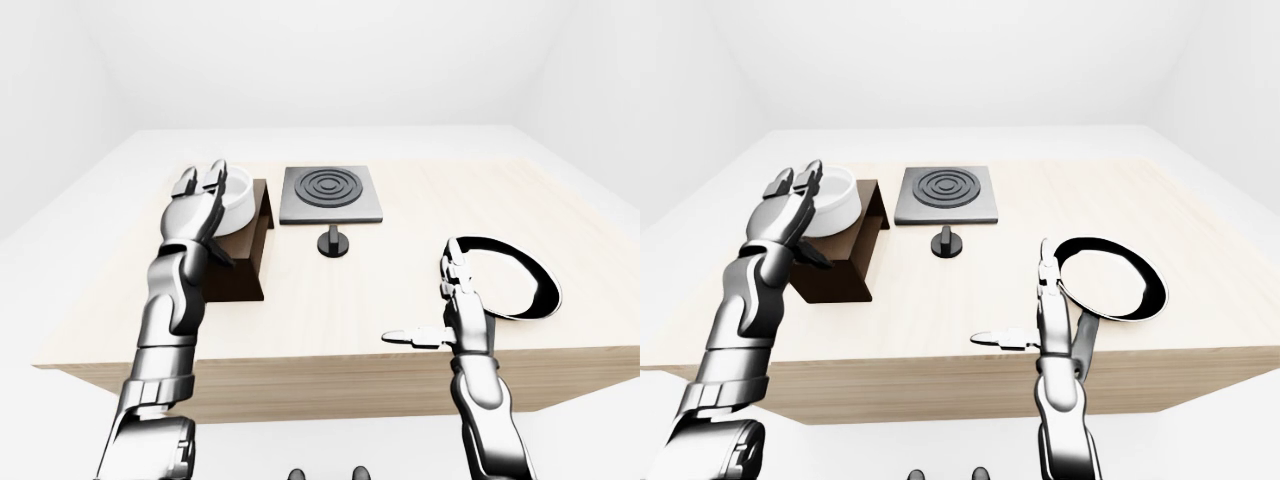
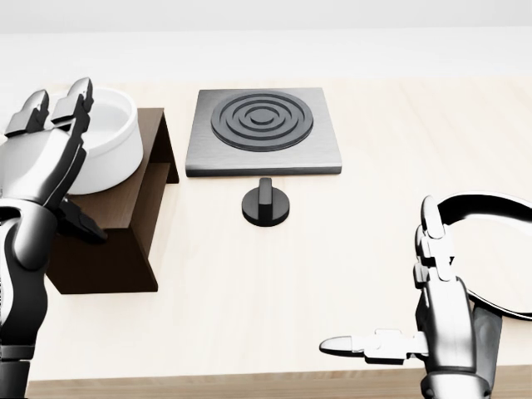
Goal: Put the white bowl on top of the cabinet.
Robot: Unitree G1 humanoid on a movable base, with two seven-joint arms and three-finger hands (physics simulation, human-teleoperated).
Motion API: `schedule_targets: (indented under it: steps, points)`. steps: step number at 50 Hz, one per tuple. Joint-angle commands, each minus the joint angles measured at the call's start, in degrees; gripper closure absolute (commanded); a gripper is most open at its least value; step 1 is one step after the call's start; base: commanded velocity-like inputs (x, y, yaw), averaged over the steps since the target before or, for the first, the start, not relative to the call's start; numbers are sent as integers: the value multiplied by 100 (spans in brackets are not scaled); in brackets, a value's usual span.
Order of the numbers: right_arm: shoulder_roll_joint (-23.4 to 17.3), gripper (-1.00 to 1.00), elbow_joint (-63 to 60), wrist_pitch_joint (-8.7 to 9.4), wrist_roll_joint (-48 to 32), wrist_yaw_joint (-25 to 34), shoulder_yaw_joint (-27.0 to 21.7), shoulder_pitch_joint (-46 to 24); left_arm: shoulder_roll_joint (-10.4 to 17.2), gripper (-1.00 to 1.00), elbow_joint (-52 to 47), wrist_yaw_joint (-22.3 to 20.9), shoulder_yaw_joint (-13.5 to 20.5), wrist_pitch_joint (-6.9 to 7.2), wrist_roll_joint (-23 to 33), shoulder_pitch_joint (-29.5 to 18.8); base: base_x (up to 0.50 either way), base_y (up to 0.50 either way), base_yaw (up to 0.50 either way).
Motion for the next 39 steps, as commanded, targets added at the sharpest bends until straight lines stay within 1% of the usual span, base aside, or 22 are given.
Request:
schedule_targets:
  steps: [1, 5, 7, 9, 10, 11, 13, 14, 16, 17, 18, 19, 20, 22, 24, 25, 27, 29, 30, 32, 36, 39]
  points:
    - [-4, -100, 1, 57, 18, -10, -14, -46, -651, -100, -2450, -1505, -119, 0, -294, 1308, 0, 0, 0]
    - [5, -100, -86, 133, 33, -11, -11, -44, -925, -100, -3183, -1834, -238, 0, -325, 1678, 0, 0, 0]
    - [9, -100, -157, 177, 45, -4, -7, -30, -1032, -100, -3463, -1841, -269, 0, -263, 1800, 0, 0, 0]
    - [7, -100, -192, 259, 77, -5, -29, -86, -1188, -100, -3925, -1954, -362, 0, -264, 2022, 0, 0, 0]
    - [6, -100, -192, 262, 79, -6, -29, -87, -1200, -100, -3937, -1961, -360, 0, -258, 2028, 0, 0, 0]
    - [5, -100, -176, 297, 83, -17, -34, -133, -1314, -100, -4247, -1972, -424, 0, -262, 2135, 0, 0, 0]
    - [2, -100, -175, 299, 86, -20, -32, -135, -1328, -100, -4266, -1977, -423, 0, -256, 2143, 0, 0, 0]
    - [2, -100, -143, 362, 39, -62, -17, -226, -1511, -100, -4733, -2007, -583, 0, -312, 2341, 0, 0, 0]
    - [-4, -100, -209, 454, 13, -79, -1, -266, -1594, -100, -4973, -2017, -678, 0, -395, 2522, 0, 0, 0]
    - [-6, -100, -212, 458, 13, -81, 0, -267, -1598, -100, -4981, -2017, -680, 0, -401, 2530, 0, 0, 0]
    - [-5, -100, -277, 527, -7, -89, 11, -294, -1710, -100, -5178, -2049, -713, 0, -617, 2636, 0, 0, 0]
    - [0, -100, -348, 609, -41, -106, 34, -348, -1772, -100, -5307, -1934, -780, 0, -788, 2813, 0, 0, 0]
    - [4, -100, -385, 609, -62, -117, 56, -375, -1829, -100, -5409, -1935, -815, 0, -990, 2898, 0, 0, 0]
    - [8, -100, -421, 609, -104, -145, 97, -400, -1826, -100, -5503, -1828, -892, 0, -1189, 3034, 0, 0, 0]
    - [16, -100, -461, 609, -142, -165, 144, -427, -1873, -100, -5717, -1767, -977, 0, -1518, 3191, 0, 0, 0]
    - [19, -100, -536, 609, -177, -167, 175, -446, -1914, -100, -6042, -1744, -1069, 0, -1799, 3334, 0, 0, 0]
    - [29, -100, -567, 609, -220, -189, 223, -481, -1948, -100, -6316, -1673, -1118, 0, -2061, 3451, 0, 0, 0]
    - [38, -100, -643, 609, -251, -197, 266, -474, -1934, -100, -6542, -1563, -1155, 0, -2366, 3548, 0, 0, 0]
    - [51, -100, -724, 609, -272, -205, 296, -486, -1930, -100, -6756, -1537, -1195, 0, -2736, 3764, 0, 0, 0]
    - [61, -100, -776, 609, -292, -228, 328, -501, -1863, -100, -7009, -1475, -1232, 0, -3290, 4072, 0, 0, 0]
    - [83, -100, -862, 609, -328, -258, 416, -505, -1755, -100, -7035, -1331, -1207, 0, -4245, 4564, 0, 0, 0]
    - [89, -100, -948, 609, -345, -270, 465, -466, -1712, -100, -6903, -1091, -1097, 0, -4538, 4634, 0, 0, 0]
